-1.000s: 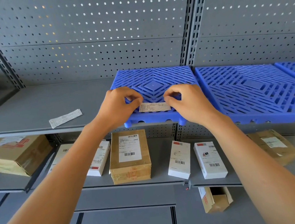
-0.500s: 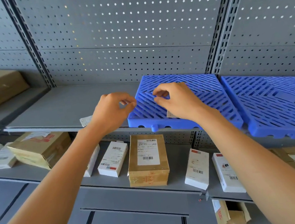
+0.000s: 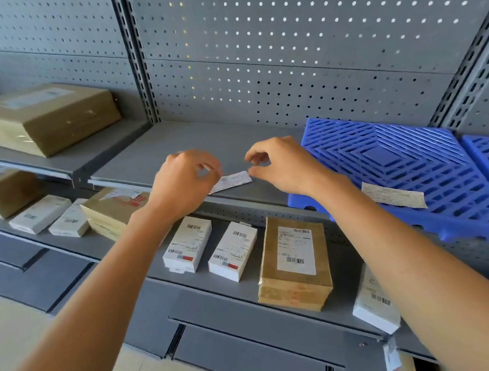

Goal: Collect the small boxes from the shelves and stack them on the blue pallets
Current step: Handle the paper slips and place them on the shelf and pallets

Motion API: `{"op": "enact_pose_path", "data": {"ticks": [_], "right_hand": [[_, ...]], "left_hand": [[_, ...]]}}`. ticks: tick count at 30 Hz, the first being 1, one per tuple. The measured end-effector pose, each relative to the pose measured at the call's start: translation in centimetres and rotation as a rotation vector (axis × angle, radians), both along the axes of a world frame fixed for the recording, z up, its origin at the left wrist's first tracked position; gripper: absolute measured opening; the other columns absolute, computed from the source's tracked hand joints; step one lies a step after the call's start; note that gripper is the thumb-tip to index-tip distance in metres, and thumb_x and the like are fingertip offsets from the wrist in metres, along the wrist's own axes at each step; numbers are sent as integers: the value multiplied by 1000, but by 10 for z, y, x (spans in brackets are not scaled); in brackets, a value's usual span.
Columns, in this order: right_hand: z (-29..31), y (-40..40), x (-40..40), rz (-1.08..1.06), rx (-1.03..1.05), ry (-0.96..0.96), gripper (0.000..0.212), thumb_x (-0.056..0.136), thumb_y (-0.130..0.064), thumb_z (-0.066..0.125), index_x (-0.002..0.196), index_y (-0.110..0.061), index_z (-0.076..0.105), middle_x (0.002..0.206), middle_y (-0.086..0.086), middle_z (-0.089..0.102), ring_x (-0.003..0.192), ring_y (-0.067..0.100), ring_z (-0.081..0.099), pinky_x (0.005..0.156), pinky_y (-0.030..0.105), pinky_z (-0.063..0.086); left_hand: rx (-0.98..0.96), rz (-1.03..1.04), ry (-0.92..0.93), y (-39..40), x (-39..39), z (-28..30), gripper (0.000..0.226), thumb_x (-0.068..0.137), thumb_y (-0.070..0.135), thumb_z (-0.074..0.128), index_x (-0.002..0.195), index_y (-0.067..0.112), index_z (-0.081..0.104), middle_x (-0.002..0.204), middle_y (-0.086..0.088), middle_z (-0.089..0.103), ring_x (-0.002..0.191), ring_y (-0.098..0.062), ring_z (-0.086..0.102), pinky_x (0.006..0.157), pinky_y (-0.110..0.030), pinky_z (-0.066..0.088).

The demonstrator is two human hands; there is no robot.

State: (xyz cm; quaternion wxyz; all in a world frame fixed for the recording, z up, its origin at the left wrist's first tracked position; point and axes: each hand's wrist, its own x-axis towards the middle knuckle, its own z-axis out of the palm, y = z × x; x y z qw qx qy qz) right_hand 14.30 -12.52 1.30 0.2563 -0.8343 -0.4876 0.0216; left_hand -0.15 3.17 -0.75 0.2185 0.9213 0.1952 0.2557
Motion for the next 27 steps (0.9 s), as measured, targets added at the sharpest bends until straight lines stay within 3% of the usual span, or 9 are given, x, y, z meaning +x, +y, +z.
{"op": "enact_pose_path", "data": {"ticks": [4, 8, 10, 13, 20, 23, 27], "right_hand": [[-6, 20, -5, 4, -111, -27, 33, 92, -29, 69, 124, -21, 67, 115, -2, 69, 105, 20, 63, 95, 44, 52], [-13, 32, -7, -10, -213, -78, 41, 95, -32, 64, 135, -23, 60, 132, 2, 63, 118, 25, 59, 101, 47, 49], [-14, 35, -6, -10, -255, -110, 36, 96, -34, 62, 130, -23, 64, 127, 4, 65, 116, 28, 59, 98, 48, 49], [-14, 36, -5, -12, -271, -123, 26, 96, -36, 62, 116, -21, 70, 112, 4, 69, 106, 28, 61, 91, 47, 51], [-13, 34, -3, -14, -226, -103, 37, 92, -42, 66, 126, -26, 66, 118, 2, 69, 110, 27, 61, 92, 47, 51], [-13, 34, -1, -7, -221, -107, 30, 92, -42, 67, 117, -26, 70, 109, 0, 71, 101, 24, 63, 85, 43, 54], [-14, 36, 2, -43, -136, -91, 31, 81, -42, 78, 108, -28, 72, 103, -4, 71, 97, 19, 60, 83, 41, 53]], "left_hand": [[28, 36, 59, 13, -6, -7, 25, 93, 36, 66, 115, 25, 72, 124, 2, 66, 104, -15, 58, 89, -36, 52], [100, 46, 126, 24, -4, -16, 37, 92, 50, 64, 122, 29, 67, 131, 6, 62, 125, -19, 49, 105, -47, 41], [131, 33, 172, 27, -1, -21, 41, 91, 55, 62, 123, 30, 66, 132, 8, 61, 128, -19, 46, 106, -47, 38], [136, -2, 169, 29, 2, -26, 36, 92, 53, 62, 118, 29, 68, 126, 7, 64, 124, -19, 48, 103, -47, 40], [111, -45, 101, 30, 4, -24, 29, 91, 46, 68, 113, 27, 71, 119, 6, 66, 116, -18, 52, 99, -48, 46], [96, -43, 86, 30, 5, -23, 29, 89, 44, 71, 113, 28, 71, 119, 6, 67, 115, -18, 53, 97, -47, 46], [80, -47, 69, 31, 6, -24, 30, 88, 41, 73, 113, 25, 72, 115, 5, 69, 104, -13, 55, 86, -33, 50]]}}
